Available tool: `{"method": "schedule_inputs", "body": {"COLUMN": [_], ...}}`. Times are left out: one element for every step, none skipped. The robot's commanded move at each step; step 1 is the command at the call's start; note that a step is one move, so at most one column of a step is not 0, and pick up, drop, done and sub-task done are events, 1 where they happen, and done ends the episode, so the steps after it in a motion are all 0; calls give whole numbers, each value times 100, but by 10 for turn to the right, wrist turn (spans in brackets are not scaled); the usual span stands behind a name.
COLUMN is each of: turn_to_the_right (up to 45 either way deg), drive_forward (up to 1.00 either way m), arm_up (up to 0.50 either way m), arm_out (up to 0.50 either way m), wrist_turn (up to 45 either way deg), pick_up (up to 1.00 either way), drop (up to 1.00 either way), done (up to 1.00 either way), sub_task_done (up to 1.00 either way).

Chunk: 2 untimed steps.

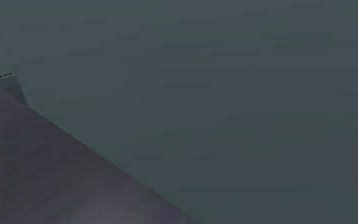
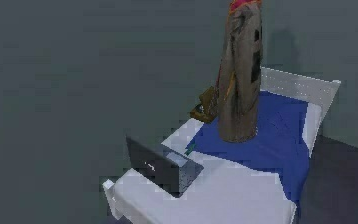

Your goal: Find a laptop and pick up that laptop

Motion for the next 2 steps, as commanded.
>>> {"method": "schedule_inputs", "body": {"turn_to_the_right": [0,0], "drive_forward": [0,0], "arm_up": [50,0], "arm_out": [0,38], "wrist_turn": [0,0], "pick_up": [0,0], "drop": [0,0], "done": [0,0], "sub_task_done": [0,0]}}
